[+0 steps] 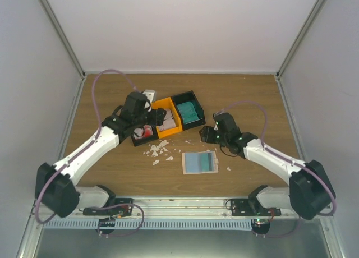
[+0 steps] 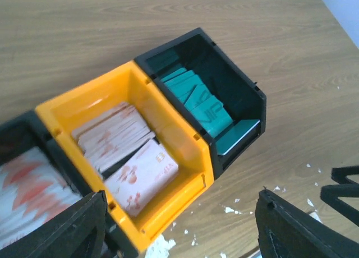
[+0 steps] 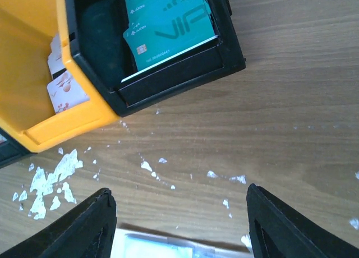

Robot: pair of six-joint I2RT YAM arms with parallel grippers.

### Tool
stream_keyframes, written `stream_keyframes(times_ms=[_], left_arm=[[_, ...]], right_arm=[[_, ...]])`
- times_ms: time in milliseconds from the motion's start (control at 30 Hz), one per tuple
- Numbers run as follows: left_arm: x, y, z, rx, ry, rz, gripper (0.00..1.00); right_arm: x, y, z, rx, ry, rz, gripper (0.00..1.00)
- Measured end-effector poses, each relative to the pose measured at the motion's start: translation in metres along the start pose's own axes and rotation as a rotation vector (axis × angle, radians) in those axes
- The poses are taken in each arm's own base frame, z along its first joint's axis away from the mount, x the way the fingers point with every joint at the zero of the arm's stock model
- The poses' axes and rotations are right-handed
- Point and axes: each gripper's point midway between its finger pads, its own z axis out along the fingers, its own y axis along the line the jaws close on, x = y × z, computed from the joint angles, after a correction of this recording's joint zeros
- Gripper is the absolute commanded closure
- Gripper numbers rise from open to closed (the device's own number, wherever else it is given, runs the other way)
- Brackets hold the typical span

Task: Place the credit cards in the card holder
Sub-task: Adjust the storage box at the center of the board.

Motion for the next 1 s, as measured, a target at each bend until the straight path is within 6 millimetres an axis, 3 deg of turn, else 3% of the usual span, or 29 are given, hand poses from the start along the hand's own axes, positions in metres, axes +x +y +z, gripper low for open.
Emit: stream_keyframes(times_ms=[167, 267, 367, 500, 567, 667, 800, 1000], left_arm=[[-0.022, -0.015, 0.024, 0.03, 0.032, 0.147, 0.33], [-0.026, -0.01, 0.04, 0.004, 0.063, 0.188, 0.38], [-0.012, 0.006, 0.052, -0.048, 0.13, 0.184, 0.46], [0.004, 0.04, 0.051, -0.154, 0.197, 0.114, 0.6], [0.013, 0.055, 0.05, -0.203, 0.218, 0.069, 0.62], [0.042, 0.077, 0.049, -0.274, 0.285, 0.012, 0.63], [0.074, 0.087, 0.048, -0.308, 0.364, -0.019, 0.65], [0.09, 0.092, 0.059, -0.32, 0.418, -0.016, 0.6]], right_arm=[[-0.001, -0.003, 0.026, -0.013, 0.057, -0.017, 0.49], [-0.001, -0.001, 0.042, -0.018, 0.089, -0.036, 0.51], [0.004, 0.003, 0.057, -0.039, 0.124, -0.053, 0.52], [0.016, 0.004, 0.072, -0.054, 0.173, -0.066, 0.52], [0.02, 0.005, 0.077, -0.054, 0.184, -0.072, 0.53], [0.026, 0.012, 0.081, -0.058, 0.199, -0.09, 0.54], [0.03, 0.02, 0.093, -0.053, 0.211, -0.111, 0.55], [0.025, 0.018, 0.104, -0.011, 0.199, -0.113, 0.55]])
